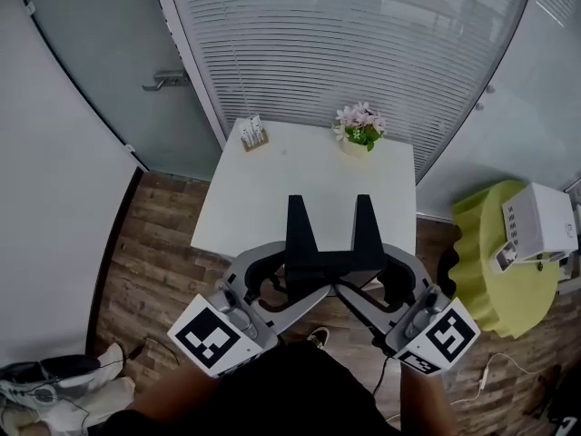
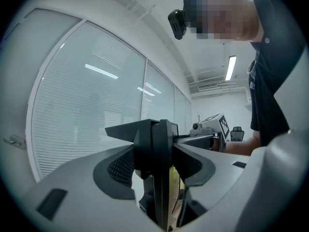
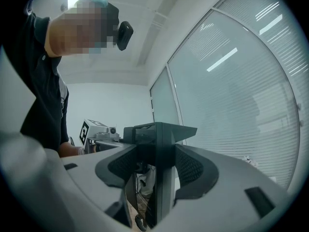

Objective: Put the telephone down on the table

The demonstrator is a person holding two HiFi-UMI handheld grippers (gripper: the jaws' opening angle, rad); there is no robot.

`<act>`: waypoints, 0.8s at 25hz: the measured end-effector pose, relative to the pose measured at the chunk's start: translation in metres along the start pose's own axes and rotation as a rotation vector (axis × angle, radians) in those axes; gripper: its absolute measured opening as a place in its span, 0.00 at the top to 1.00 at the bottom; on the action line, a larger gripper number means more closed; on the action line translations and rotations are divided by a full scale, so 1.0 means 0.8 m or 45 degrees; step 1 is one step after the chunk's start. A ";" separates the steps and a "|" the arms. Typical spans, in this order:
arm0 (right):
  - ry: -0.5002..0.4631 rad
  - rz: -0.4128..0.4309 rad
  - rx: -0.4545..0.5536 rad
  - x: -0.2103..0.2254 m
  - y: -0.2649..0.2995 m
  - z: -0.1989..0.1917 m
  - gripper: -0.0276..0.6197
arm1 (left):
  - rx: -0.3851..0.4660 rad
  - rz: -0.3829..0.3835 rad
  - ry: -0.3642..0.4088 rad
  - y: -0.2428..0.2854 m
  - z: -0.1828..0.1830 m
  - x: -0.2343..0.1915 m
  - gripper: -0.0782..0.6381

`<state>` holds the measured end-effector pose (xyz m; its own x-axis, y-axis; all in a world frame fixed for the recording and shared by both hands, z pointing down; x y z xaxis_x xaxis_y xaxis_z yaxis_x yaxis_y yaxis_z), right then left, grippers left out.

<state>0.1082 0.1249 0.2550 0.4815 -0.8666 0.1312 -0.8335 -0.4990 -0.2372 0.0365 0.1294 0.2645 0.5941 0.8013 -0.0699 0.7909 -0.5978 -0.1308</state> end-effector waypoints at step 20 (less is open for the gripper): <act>0.104 -0.139 -0.084 0.136 0.065 -0.067 0.55 | -0.086 -0.088 -0.087 0.081 -0.065 -0.132 0.55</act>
<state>0.1029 0.0041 0.3083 0.5486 -0.8034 0.2315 -0.7947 -0.5871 -0.1542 0.0324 0.0048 0.3145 0.5284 0.8389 -0.1305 0.8390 -0.5394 -0.0708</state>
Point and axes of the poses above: the fingertips, and each gripper's own axes: y forward along the fingers, x to its right, z out of its top, the point moved 2 cm from there along -y, backward along the fingers, and after that the axes turned 13 degrees about x, right-handed, at the moved point
